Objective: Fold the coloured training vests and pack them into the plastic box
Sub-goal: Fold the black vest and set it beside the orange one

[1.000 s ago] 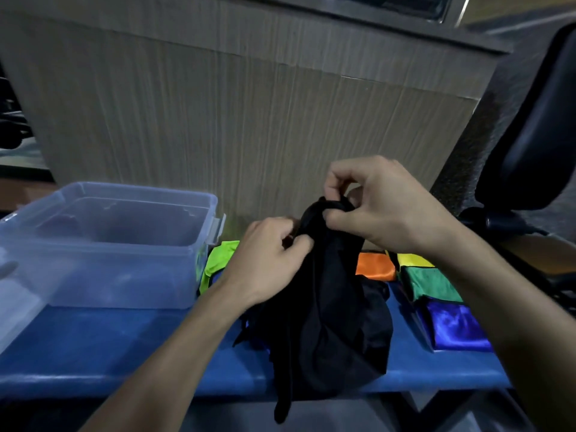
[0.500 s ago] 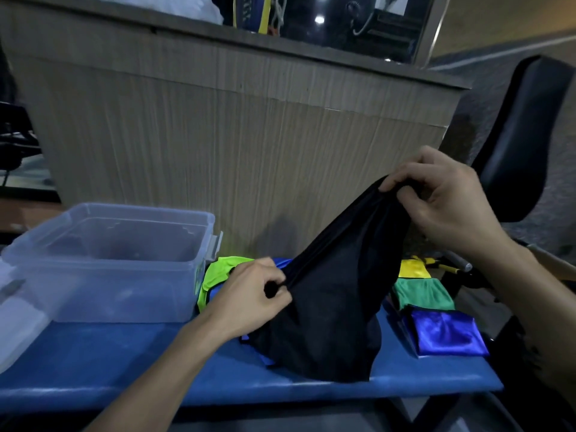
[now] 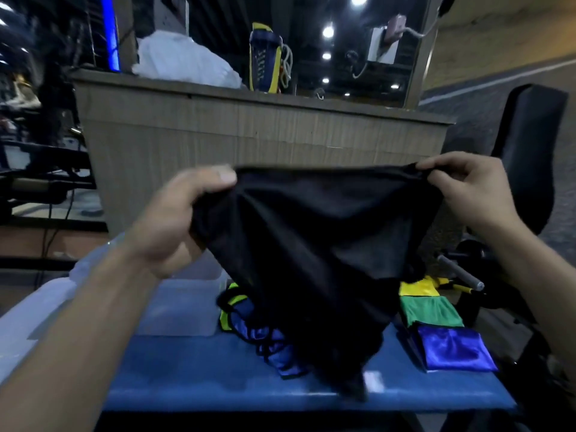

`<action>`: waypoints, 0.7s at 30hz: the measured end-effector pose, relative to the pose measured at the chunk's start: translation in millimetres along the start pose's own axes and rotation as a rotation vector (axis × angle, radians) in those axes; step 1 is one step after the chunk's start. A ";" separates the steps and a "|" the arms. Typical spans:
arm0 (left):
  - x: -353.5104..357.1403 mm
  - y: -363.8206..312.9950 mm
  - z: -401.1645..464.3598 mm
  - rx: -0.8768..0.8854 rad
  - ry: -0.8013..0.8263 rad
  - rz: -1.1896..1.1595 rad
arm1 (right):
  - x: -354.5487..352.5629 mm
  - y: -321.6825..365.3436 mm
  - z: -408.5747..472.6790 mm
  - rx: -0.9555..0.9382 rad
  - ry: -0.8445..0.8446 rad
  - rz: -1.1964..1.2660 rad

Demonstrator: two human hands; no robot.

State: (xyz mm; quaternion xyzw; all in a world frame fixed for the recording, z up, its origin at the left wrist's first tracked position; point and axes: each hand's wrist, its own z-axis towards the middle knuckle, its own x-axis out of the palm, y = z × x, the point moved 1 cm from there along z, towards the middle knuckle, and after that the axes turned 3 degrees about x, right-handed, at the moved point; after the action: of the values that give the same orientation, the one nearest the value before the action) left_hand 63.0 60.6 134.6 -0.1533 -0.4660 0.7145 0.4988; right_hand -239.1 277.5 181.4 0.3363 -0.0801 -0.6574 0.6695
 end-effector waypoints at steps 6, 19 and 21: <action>-4.8 -78.0 41.1 0.362 0.040 0.698 | -18.0 13.7 6.7 0.076 -0.098 0.193; -48.5 3.4 49.1 0.428 0.058 1.560 | -7.6 -9.7 -4.2 -0.092 0.062 -0.289; -47.0 -2.0 47.3 0.442 -0.062 1.506 | -0.4 -28.7 -16.7 -0.096 0.149 -0.353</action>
State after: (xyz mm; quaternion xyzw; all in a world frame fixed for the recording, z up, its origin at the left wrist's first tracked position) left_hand 53.2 -3.7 149.3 -0.3051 -0.0976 0.9404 -0.1142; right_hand -253.7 286.2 152.9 0.3606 0.0612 -0.7409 0.5633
